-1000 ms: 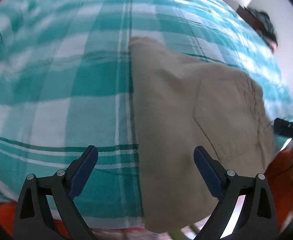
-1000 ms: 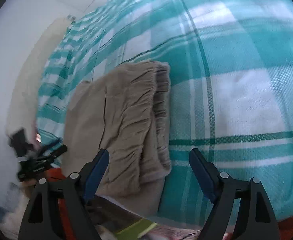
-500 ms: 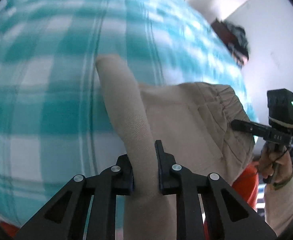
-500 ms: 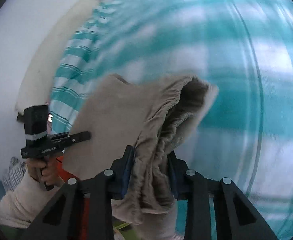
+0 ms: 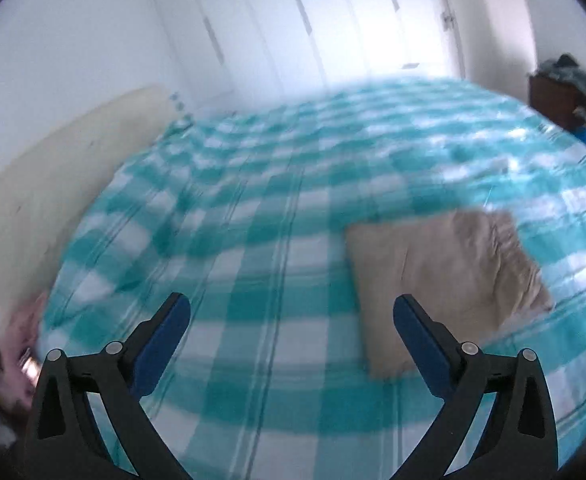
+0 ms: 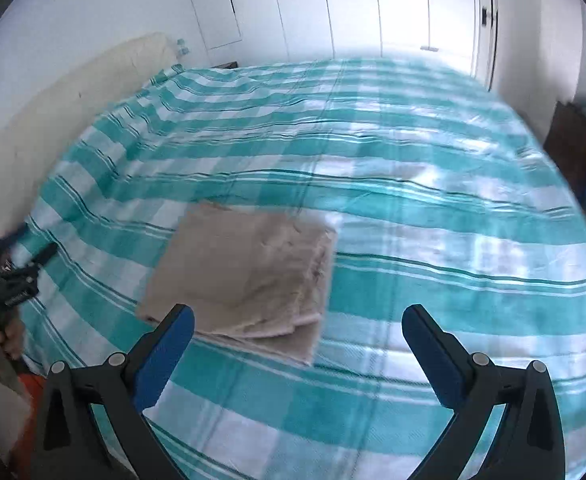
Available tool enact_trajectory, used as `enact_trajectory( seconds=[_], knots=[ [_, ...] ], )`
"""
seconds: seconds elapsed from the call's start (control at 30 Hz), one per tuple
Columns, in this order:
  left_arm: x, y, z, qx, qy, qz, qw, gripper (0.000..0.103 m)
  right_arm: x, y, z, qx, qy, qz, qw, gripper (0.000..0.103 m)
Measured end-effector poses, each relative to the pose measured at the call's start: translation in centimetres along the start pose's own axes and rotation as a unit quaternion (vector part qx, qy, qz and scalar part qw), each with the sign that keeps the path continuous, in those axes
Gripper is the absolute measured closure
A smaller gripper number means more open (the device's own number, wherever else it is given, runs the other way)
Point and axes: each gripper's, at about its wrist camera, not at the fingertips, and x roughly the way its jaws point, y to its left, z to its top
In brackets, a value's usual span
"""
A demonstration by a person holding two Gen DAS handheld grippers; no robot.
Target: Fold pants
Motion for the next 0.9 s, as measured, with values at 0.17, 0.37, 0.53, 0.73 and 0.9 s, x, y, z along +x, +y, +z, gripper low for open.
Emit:
enact_trajectory(
  seconds=[0.17, 0.37, 0.53, 0.73, 0.9],
  knots=[
    [-1.3, -1.2, -4.2, 0.016, 0.082, -0.032, 0.996, 0.001, -2.5, 3.0, -4.6, -0.016, 0.005, -0.025, 1.0, 0.0],
    [-4.6, -1.8, -7.0, -0.009, 0.109, -0.091, 0.9898, 0.001, -4.9, 6.0, -10.5, -0.011, 0.006, -0.025, 1.0, 0.0],
    [-6.3, -1.6, -7.2, -0.013, 0.099, -0.107, 0.9892, 0.001, -5.4, 8.0, -13.0, -0.011, 0.02, -0.021, 1.0, 0.0],
    [-7.3, -0.4, -7.5, -0.036, 0.096, -0.112, 0.9884, 0.001, -6.1, 8.7, -13.5, -0.008, 0.018, -0.023, 1.0, 0.0],
    [-8.1, -0.6, -8.0, -0.035, 0.083, -0.099, 0.991, 0.001, -7.1, 9.1, -13.0, -0.007, 0.006, -0.019, 1.0, 0.0]
  ],
)
